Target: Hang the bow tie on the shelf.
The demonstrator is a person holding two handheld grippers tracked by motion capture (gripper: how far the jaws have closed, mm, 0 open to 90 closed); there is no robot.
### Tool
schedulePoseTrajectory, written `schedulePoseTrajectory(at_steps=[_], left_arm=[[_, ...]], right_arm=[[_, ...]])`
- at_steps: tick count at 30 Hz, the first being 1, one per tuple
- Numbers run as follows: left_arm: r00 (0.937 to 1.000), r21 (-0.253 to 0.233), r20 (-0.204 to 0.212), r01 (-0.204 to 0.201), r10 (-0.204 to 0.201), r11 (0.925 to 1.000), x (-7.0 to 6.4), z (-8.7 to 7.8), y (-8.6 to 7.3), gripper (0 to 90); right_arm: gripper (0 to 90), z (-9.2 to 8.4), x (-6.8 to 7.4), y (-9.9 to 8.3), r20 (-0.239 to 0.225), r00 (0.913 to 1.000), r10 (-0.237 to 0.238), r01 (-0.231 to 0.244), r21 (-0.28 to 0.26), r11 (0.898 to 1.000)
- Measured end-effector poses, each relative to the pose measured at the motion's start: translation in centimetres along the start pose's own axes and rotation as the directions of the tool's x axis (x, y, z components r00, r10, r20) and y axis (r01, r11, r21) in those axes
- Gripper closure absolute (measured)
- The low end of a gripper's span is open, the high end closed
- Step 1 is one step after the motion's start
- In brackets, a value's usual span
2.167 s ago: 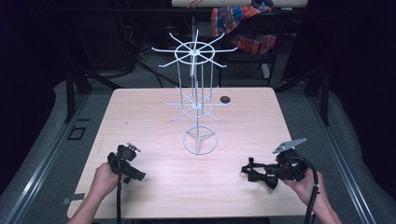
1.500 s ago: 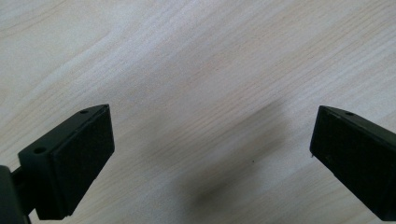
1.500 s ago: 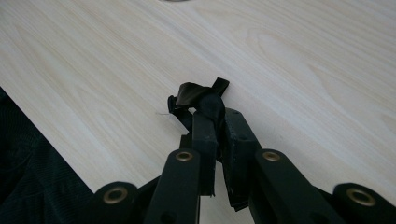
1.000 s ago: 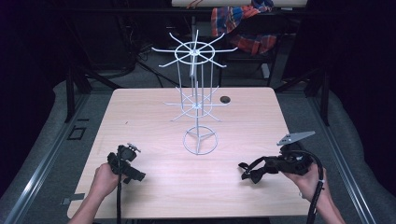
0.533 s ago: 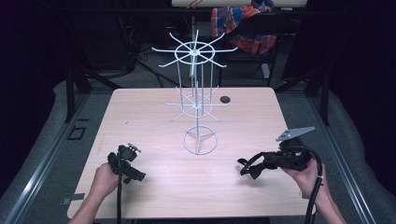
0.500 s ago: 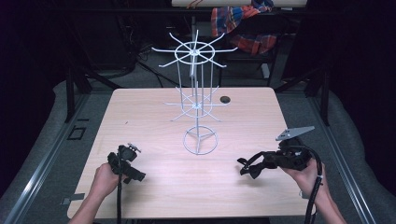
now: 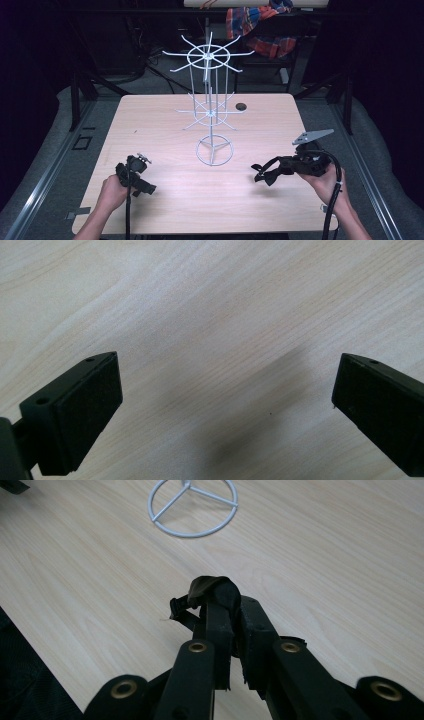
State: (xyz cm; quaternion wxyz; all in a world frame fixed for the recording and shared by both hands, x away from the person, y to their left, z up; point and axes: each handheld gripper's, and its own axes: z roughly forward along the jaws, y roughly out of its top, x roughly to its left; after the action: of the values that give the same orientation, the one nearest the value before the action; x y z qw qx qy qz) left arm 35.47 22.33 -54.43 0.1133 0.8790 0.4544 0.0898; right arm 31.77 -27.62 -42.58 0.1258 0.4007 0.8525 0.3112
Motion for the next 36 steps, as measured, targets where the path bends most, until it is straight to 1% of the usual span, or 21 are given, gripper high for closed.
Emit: schedulePoseTrajectory(at_steps=[7, 9, 12, 16, 18, 23, 29, 30, 36], left_arm=[[1.0, -0.003, -0.002, -0.001, 0.001, 1.0, 0.0, 0.0, 0.0, 0.0], [1.0, -0.004, -0.004, -0.002, 0.002, 1.0, 0.0, 0.0, 0.0, 0.0], [1.0, -0.005, -0.003, 0.0, 0.0, 1.0, 0.0, 0.0, 0.0, 0.0], [1.0, -0.006, -0.003, 0.0, 0.0, 1.0, 0.0, 0.0, 0.0, 0.0], [1.0, -0.006, -0.004, -0.001, 0.001, 1.0, 0.0, 0.0, 0.0, 0.0], [1.0, -0.006, -0.004, -0.001, 0.001, 1.0, 0.0, 0.0, 0.0, 0.0], [1.0, -0.006, -0.005, 0.0, 0.0, 1.0, 0.1, 0.0, 0.0, 0.0], [1.0, -0.006, -0.005, 0.0, 0.0, 1.0, 0.1, 0.0, 0.0, 0.0], [1.0, -0.007, -0.008, 0.003, -0.003, 1.0, 0.1, -0.1, -0.1, 0.0]], right_arm=[[85.0, 0.1, -0.1, 0.6, 0.005, 1.0, -0.007, 0.007, -0.009, 1.0], [85.0, 0.1, -0.1, 0.7, 0.004, 1.0, 0.0, 0.0, -0.013, 1.0], [85.1, 0.1, -0.2, 1.1, 0.01, 0.9999, -0.012, 0.012, -0.019, 1.0], [85.1, 0.1, -0.3, 1.4, 0.008, 0.9999, -0.013, 0.014, -0.027, 1.0], [85.1, 0.1, -0.3, 1.6, 0.011, 0.9998, -0.018, 0.018, -0.02, 1.0], [85.2, 0.3, -0.4, 2.0, 0.013, 0.9997, -0.022, 0.022, -0.024, 0.999], [85.2, 0.3, -0.6, 2.5, 0.015, 0.9997, -0.021, 0.022, -0.04, 0.999], [85.2, 0.3, -0.6, 2.6, 0.014, 0.9996, -0.023, 0.024, -0.035, 0.999], [85.2, 0.4, -0.7, 3.3, 0.012, 0.9994, -0.031, 0.031, -0.047, 0.998]])
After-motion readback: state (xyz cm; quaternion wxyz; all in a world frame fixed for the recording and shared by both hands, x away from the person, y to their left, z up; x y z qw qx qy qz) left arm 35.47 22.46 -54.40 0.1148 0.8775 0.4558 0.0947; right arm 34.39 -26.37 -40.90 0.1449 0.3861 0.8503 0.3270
